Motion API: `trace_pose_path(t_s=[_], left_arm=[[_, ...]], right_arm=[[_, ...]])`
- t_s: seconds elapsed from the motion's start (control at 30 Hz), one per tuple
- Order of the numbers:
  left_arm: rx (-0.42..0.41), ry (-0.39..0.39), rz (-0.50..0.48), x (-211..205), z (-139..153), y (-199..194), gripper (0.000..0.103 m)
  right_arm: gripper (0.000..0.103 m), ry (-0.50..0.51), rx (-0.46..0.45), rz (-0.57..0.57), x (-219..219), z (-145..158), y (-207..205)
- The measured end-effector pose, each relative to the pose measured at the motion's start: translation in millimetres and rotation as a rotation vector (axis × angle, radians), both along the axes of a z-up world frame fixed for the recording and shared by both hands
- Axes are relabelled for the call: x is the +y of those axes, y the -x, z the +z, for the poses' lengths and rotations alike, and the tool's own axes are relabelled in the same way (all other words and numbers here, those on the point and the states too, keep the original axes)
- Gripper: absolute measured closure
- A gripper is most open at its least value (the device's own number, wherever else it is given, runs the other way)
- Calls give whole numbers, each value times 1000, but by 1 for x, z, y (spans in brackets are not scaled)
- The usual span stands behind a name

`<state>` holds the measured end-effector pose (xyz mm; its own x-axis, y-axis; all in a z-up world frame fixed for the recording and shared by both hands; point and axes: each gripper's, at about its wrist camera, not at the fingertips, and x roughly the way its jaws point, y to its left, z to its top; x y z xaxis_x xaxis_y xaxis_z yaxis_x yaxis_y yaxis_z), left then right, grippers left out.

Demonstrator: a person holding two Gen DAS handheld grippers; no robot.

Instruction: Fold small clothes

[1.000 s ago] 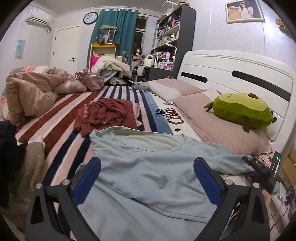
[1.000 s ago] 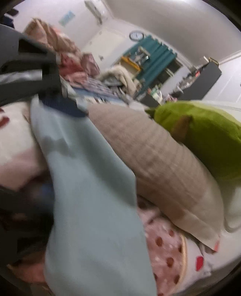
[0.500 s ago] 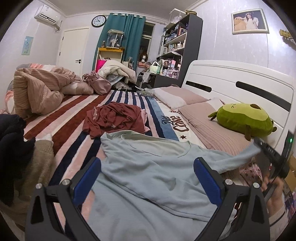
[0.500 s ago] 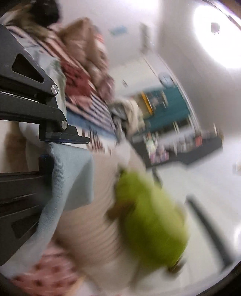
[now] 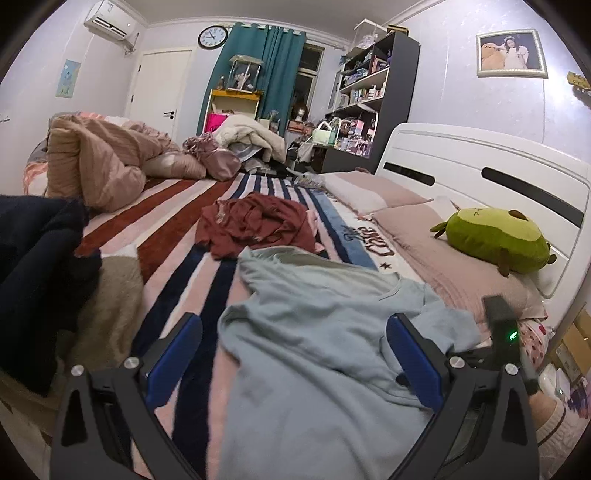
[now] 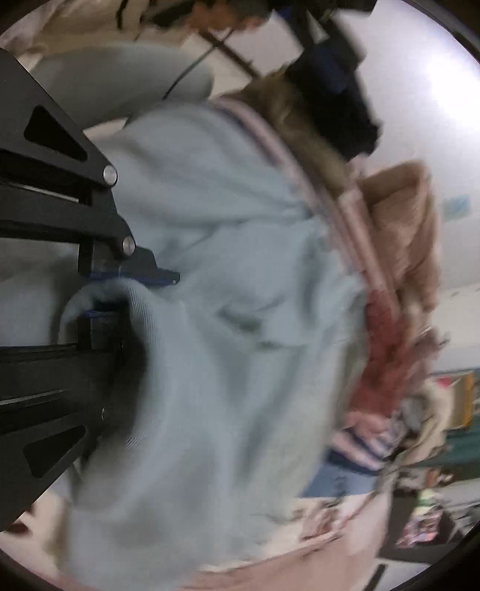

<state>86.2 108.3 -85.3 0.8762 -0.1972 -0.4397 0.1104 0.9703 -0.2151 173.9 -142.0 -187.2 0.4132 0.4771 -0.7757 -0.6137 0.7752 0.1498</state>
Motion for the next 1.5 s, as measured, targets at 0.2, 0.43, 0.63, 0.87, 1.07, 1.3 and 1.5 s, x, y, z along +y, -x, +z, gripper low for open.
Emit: trace_pose_path(t_s=[0.2, 0.43, 0.63, 0.87, 1.07, 1.3, 1.5], left_arm=[[8, 16, 23, 13, -2, 0, 4], [5, 13, 12, 4, -1, -5, 4], [18, 2, -5, -13, 3, -8, 4], [18, -42, 0, -28, 9, -8, 4], [12, -35, 3, -27, 9, -8, 4], [-18, -15, 39, -1, 9, 3, 4], [-35, 19, 62, 40, 10, 18, 4]], right_arm=[[38, -181, 24, -104, -46, 29, 21], [27, -233, -4, -477, -161, 47, 34], [28, -375, 117, -576, -200, 3, 7], [97, -379, 60, -595, -199, 7, -1], [100, -427, 31, -530, -185, 27, 12], [101, -460, -35, -342, -119, 75, 15], [101, -482, 17, -119, -29, 91, 19]])
